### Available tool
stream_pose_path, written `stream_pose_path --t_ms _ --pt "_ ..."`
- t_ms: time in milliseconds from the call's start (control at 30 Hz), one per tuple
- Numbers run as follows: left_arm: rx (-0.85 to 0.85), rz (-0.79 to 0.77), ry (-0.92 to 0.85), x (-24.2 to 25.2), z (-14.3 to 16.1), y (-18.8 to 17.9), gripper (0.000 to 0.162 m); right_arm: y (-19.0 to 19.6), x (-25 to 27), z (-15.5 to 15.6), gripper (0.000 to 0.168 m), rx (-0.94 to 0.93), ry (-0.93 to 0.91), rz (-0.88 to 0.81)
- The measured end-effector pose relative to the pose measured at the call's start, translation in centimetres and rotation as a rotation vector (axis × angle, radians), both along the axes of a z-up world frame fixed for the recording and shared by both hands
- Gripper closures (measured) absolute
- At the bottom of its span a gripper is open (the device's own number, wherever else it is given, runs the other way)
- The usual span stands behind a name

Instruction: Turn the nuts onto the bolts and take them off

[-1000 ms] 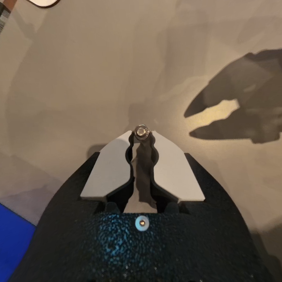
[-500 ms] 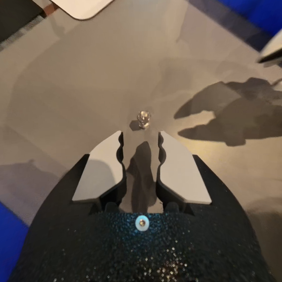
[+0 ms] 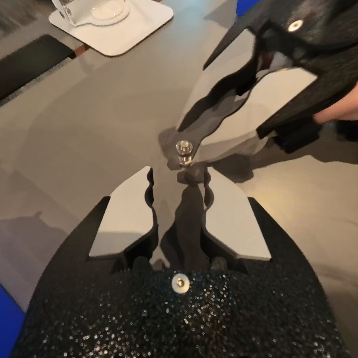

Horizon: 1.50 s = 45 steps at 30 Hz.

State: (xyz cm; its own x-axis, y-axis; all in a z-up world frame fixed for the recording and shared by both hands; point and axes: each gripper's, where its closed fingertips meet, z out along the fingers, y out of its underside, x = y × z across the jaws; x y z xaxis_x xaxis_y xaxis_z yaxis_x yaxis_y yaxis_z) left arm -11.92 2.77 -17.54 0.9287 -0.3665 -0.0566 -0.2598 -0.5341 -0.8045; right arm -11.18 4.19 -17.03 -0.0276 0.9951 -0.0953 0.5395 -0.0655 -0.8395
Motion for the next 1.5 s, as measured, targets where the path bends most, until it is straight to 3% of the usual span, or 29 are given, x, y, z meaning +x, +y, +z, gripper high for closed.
stream_pose_path --t_ms 300,467,567,733,1000,1167,1400,1500 --pt "-0.063 -0.010 -0.026 -0.1 -1.5 -0.3 0.104 0.0 -0.4 -1.4 0.148 0.038 -0.056 0.008" --pt "-0.011 -0.003 0.010 0.1 -1.0 0.0 0.105 -1.3 -0.7 1.8 0.148 -0.027 0.140 0.070" --pt "0.056 -0.014 0.020 0.7 0.0 0.3 0.111 -2.5 -0.4 3.8 0.149 -0.175 0.280 0.144" --pt "0.102 -0.052 0.029 1.6 0.5 0.2 0.128 -2.9 0.0 4.7 0.149 -0.299 0.345 0.185" --pt "0.104 -0.073 -0.010 2.4 0.4 0.2 0.132 -3.5 0.0 4.3 0.149 -0.277 0.327 0.213" --pt "0.112 -0.079 -0.043 2.6 0.6 0.2 0.146 -3.7 0.1 4.3 0.149 -0.273 0.327 0.225" --pt "0.110 -0.074 -0.096 2.8 0.6 0.3 0.147 -3.4 0.2 4.3 0.149 -0.290 0.337 0.210" --pt "0.126 -0.032 -0.073 2.3 0.7 0.5 0.148 -2.1 0.5 5.0 0.131 -0.286 0.405 0.113"
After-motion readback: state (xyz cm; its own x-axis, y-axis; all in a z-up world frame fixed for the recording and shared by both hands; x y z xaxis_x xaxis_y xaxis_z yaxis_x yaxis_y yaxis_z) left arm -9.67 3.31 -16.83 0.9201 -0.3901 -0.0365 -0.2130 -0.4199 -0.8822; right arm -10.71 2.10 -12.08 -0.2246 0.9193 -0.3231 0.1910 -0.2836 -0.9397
